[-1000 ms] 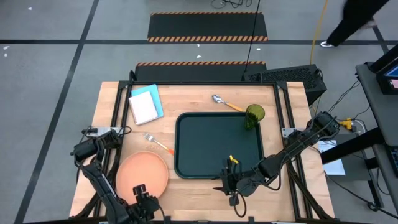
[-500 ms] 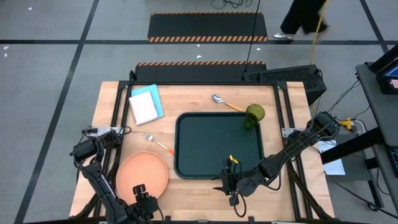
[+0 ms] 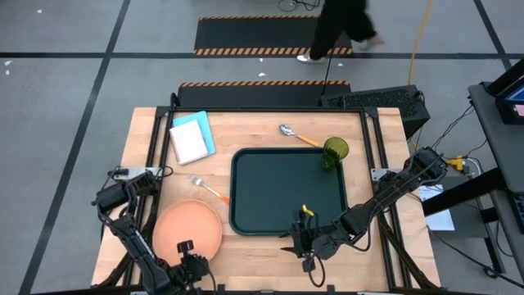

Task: Pick and place plate/cup/fork/spoon on tray
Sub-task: Put the orange plate on the green tray

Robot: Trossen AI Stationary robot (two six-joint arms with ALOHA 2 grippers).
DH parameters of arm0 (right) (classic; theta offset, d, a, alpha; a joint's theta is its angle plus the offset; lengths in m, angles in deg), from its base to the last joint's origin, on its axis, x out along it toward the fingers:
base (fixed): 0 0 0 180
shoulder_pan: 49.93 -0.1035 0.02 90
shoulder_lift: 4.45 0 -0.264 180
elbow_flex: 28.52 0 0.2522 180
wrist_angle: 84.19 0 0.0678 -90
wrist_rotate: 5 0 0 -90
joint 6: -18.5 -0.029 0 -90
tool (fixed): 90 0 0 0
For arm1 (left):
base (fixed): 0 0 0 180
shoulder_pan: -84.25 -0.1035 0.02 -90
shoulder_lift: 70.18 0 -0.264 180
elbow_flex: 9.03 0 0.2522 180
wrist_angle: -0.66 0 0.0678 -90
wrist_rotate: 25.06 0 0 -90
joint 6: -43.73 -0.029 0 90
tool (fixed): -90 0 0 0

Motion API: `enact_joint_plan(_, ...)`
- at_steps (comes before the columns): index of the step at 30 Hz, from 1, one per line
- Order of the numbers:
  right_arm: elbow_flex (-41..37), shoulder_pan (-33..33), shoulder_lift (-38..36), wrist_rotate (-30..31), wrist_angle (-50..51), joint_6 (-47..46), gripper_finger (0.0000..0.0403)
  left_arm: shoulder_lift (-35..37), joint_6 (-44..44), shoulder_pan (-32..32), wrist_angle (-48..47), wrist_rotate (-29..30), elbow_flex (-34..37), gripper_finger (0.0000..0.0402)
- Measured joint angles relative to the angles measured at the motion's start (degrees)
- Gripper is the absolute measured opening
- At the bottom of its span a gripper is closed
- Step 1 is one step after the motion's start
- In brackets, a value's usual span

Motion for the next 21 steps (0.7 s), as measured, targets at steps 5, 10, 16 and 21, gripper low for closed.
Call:
enact_joint_plan(5, 0.0, 0.0, 0.0, 0.0, 0.0, 0.0, 0.0153, 0.2, -1.5, 0.0, 0.3, 1.4, 0.8, 0.0013)
enact_joint_plan(10, 0.0, 0.0, 0.0, 0.0, 0.0, -0.3, 0.0153, 0.0, -1.5, -0.1, -2.0, -0.4, -1.4, 0.0018)
enact_joint_plan(16, 0.0, 0.0, 0.0, -0.2, 0.0, 0.1, 0.0153, 0.0, -2.7, -0.1, -9.2, -2.0, -6.7, 0.0009)
enact_joint_plan(21, 0.0, 0.0, -1.4, -0.2, 1.6, 1.7, 0.0153, 0.0, -3.5, -0.1, -16.2, -2.4, -12.0, 0.0008)
